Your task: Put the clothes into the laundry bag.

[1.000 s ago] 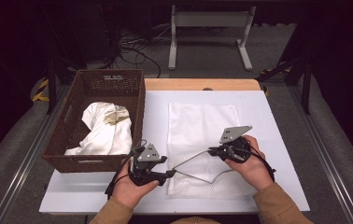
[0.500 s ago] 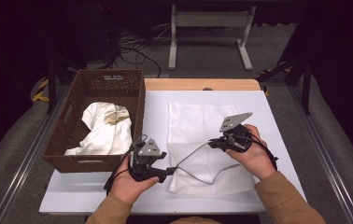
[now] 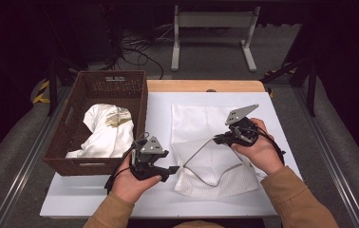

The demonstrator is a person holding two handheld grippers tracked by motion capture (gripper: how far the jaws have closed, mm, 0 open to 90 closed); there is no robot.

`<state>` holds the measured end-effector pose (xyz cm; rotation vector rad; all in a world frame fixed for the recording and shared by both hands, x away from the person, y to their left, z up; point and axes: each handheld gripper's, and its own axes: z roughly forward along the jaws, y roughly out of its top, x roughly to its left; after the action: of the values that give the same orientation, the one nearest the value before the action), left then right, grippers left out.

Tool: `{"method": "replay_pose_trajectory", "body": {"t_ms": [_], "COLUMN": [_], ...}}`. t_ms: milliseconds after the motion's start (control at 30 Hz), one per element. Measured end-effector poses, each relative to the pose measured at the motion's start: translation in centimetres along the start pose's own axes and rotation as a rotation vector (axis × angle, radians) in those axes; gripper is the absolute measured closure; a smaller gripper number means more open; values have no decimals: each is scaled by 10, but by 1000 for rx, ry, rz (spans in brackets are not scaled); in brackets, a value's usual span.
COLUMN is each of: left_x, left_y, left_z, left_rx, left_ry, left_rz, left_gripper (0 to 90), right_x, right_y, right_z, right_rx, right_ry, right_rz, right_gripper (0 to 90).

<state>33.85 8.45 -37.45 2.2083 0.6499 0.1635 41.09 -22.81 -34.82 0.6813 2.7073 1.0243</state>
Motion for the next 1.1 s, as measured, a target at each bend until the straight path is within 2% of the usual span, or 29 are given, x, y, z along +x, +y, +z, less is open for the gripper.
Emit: {"method": "replay_pose_trajectory", "body": {"t_ms": [333,467,633,867,1000,1100], "left_x": [7,10,14,29,37,42], "left_y": [7,11,16,24,28,31], "left_z": [-6,-9,-14,-25,-31,-36], "left_rx": [6,2,1,9,12,22], "left_ry": [21,32,52,91,84,100], "left_rz": [-2,-12,-2,-29,-56,-66], "left_gripper": [356,351,346,338,335,334], "right_x": [-12,-14,-15,-14,-14,-14], "right_y": [11,14,16,15,16,16], "right_z": [-4,-5,-7,-7,-6,-6], "right_rx": [54,63,64,65,64,66], "right_ry": [9,7,8,10,11,11], "right_rz": [-17,-20,-17,-15,-15,-16], "right_gripper": [890,891,890,890,890,890]}}
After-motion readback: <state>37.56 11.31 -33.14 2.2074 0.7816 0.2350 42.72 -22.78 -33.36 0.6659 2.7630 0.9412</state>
